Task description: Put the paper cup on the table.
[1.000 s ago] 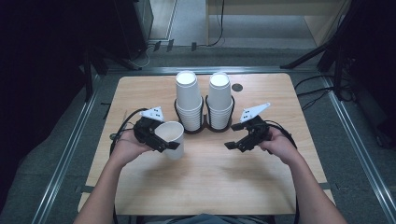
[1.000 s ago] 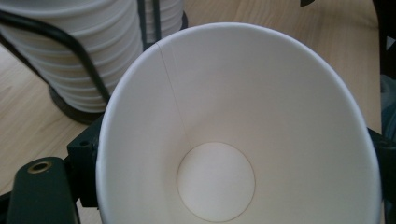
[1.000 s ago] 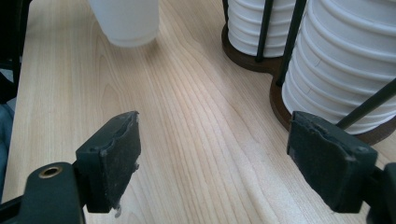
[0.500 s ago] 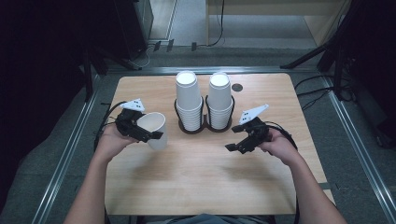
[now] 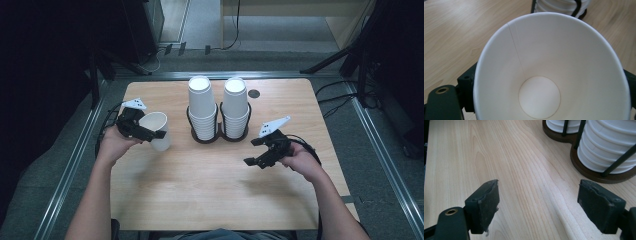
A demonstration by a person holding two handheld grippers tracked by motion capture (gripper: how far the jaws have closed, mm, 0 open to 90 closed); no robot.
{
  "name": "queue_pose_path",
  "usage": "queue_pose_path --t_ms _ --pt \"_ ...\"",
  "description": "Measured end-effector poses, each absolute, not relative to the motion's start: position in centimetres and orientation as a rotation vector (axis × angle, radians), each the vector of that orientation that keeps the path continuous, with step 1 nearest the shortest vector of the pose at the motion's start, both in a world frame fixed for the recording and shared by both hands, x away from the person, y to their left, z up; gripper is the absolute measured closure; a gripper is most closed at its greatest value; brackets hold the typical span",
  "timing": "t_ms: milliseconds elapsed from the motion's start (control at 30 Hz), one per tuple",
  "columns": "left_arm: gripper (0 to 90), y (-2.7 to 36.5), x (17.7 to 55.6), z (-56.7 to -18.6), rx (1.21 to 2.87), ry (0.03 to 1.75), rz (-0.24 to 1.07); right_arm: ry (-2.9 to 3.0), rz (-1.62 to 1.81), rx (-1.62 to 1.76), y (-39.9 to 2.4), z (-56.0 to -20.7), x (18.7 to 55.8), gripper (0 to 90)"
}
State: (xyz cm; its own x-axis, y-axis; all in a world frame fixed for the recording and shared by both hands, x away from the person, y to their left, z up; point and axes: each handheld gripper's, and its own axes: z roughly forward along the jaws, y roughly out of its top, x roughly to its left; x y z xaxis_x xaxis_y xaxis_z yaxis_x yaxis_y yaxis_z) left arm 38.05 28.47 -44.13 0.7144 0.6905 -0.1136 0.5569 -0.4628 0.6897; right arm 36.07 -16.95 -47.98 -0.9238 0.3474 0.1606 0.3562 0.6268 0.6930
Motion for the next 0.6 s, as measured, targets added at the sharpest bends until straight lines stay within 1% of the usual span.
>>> queue_pose_path --t_ms 167,600 --pt "10.2 29.0 38.9 -44.3 2.17 0.972 0.29 -2.827 -1.198 -0.637 -17.5 -48.1 35.8 18.3" --pt "9.3 30.0 40.9 -45.6 2.128 1.095 0.292 -2.844 -1.195 -0.675 -18.1 -48.3 35.3 18.8"
